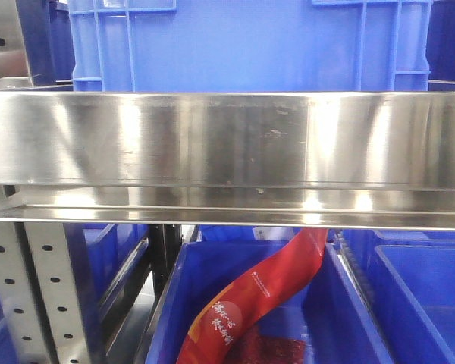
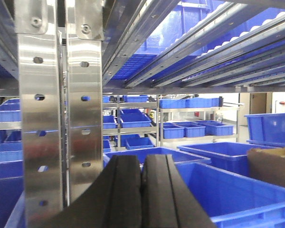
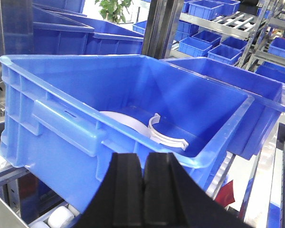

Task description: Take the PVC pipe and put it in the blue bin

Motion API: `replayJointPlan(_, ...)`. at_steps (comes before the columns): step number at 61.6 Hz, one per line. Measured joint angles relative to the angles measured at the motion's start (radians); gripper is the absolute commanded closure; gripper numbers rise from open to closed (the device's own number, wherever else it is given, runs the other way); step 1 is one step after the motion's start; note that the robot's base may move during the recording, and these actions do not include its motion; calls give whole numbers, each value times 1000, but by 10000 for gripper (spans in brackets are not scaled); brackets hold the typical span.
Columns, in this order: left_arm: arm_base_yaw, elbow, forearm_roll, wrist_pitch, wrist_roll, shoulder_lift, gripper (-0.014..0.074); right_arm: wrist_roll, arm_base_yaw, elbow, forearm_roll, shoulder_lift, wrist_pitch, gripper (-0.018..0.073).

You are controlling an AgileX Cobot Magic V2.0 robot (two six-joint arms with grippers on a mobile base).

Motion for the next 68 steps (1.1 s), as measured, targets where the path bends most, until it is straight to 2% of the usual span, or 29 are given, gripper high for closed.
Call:
replayJointPlan(7,0,0,65,23,-58,-21,707,0,0,0,0,0,0,722)
replayJointPlan(18,0,0,112,53,-82,-40,707,0,0,0,0,0,0,722)
replayJointPlan(33,0,41,207,89,-163,-43,707,0,0,0,0,0,0,722)
replayJointPlan(68,0,265,246,-62,-173,-44,707,0,0,0,0,0,0,722)
